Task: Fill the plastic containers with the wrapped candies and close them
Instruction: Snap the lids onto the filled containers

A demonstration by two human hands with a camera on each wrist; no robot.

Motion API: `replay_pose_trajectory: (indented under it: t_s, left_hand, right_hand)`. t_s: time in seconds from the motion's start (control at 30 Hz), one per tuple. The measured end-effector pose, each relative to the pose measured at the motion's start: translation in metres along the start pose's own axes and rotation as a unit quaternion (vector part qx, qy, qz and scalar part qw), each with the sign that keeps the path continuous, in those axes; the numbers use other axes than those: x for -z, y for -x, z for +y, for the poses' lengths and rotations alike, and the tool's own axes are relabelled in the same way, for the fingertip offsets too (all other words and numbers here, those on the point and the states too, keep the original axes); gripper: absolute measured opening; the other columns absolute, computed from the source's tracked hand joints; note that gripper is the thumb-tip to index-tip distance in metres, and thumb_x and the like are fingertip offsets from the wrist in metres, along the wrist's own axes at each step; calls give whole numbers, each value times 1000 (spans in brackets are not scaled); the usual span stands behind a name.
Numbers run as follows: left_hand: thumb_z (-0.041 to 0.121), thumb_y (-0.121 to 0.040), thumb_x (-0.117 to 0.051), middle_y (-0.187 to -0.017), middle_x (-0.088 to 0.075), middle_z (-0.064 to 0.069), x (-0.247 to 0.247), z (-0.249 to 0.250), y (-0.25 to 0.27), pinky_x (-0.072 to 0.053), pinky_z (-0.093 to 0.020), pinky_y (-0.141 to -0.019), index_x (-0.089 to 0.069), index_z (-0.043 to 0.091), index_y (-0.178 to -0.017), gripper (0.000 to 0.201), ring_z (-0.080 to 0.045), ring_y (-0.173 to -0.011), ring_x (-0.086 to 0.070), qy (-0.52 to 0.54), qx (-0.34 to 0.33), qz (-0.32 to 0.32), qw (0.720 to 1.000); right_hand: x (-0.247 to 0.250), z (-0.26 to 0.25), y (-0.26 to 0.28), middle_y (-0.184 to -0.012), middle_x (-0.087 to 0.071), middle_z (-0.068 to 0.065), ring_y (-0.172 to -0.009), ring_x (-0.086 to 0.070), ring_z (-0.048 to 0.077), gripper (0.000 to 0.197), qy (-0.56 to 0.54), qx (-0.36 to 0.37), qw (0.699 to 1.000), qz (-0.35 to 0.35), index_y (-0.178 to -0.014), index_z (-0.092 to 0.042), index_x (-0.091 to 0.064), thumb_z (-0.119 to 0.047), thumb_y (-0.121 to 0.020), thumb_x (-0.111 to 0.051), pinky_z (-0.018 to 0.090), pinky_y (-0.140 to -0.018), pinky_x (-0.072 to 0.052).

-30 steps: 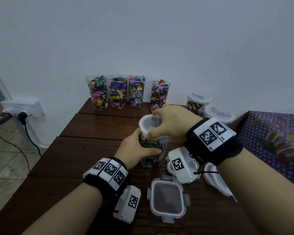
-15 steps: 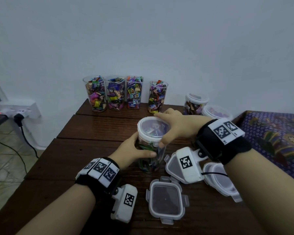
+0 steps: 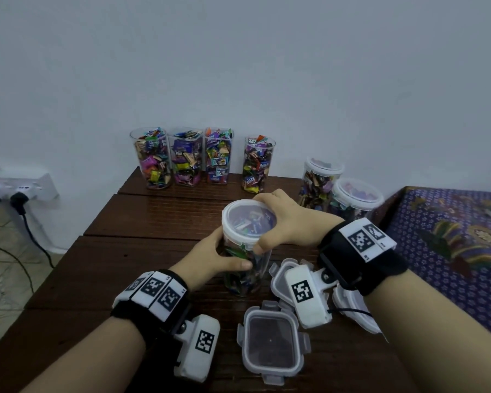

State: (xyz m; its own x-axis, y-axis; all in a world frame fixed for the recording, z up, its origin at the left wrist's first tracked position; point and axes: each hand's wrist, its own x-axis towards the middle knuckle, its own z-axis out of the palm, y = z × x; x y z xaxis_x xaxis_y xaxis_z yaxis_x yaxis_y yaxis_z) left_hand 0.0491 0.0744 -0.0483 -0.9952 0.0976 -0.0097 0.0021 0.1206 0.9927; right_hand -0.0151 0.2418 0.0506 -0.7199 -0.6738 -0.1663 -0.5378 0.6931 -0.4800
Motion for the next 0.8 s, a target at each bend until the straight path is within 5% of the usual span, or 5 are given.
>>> replay_pose_trajectory:
  t_s: [0.2,0.43,0.6,0.8]
  left_hand:
    - [39,-44,-81,-121,-59,15,2,-1,-1,-44,-6,-80,-48,35,-119,82,8,-106,-57,4,-2,-7,1000]
    - [16,-74,-79,-117,-58,18,1,-3,-4,-43,-2,-76,-48,26,-128,62,17,-96,-56,9,-3,25,1000]
    - [22,-79,-69,-125,-56,4,14,5,-27,-45,-23,-96,-44,20,-134,60,-5,-113,-55,16,12,87,996]
    - [43,-86,-63,-109,-59,6,38,6,-84,-43,-39,-102,-59,25,-111,30,-15,-112,-54,-71,26,212,974]
  right_hand:
    - [-4,3,0,-97,-30,-13,-102,-38,10,80,-23,6,999,21,-120,-21,-43,-48,-50,-70,18,-78,-37]
    - [-7,14,-14,-99,-34,-9,-97,-39,10,89,-21,7,996,84,-109,-24,-49,-68,-33,-58,25,-81,-40]
    - [-2,29,-26,-99,-36,-3,-97,-37,13,89,-49,-31,984,167,-105,-19,-50,-68,-32,-59,24,-73,-35]
    - [9,54,-43,-112,-38,2,-105,-38,15,99,-105,-109,956,251,-122,-14,-50,-61,-37,-68,25,-85,-35]
